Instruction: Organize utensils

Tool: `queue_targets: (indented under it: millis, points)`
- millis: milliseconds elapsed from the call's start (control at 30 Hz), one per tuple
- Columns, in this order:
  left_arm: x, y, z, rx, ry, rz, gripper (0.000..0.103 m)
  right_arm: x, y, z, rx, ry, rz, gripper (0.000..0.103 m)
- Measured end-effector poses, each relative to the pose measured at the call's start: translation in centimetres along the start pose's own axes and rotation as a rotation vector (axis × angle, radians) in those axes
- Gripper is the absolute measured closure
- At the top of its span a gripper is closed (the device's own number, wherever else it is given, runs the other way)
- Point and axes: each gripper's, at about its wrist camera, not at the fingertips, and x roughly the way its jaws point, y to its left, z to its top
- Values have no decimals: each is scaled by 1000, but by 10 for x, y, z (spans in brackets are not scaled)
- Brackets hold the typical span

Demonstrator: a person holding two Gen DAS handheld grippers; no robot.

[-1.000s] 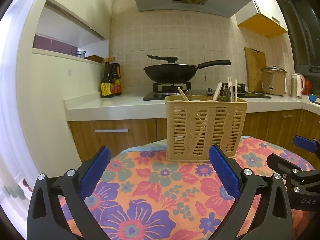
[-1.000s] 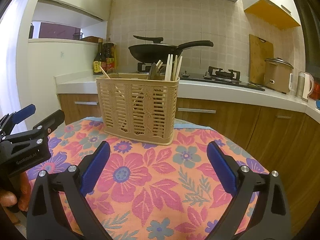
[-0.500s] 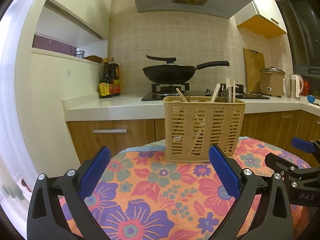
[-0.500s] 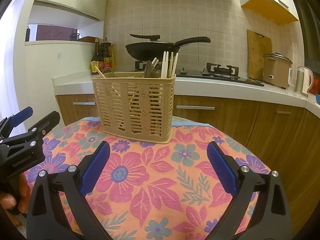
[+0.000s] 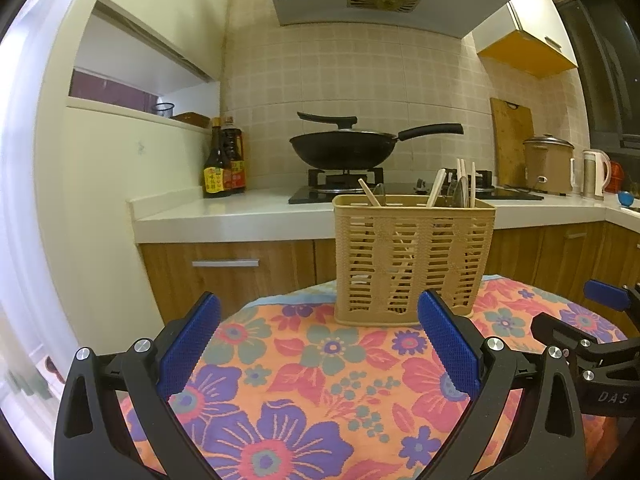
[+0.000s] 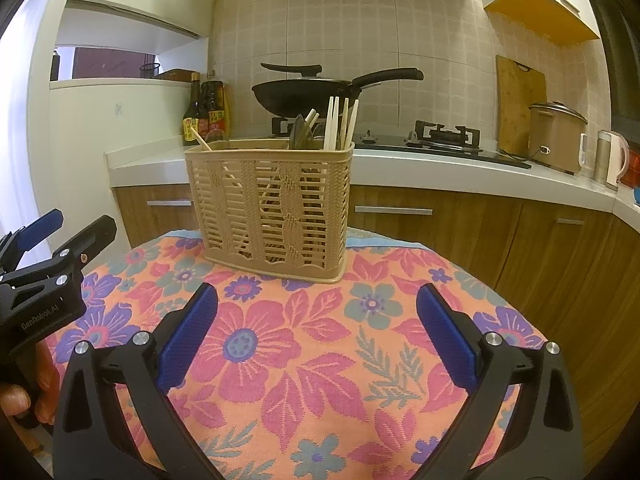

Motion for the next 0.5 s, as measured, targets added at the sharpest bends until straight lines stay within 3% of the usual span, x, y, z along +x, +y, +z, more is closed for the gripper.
queue_targets:
  millis: [500]
  points:
    - [0,5,1,-23,8,0,8,2,1,0,-4,6,1,8]
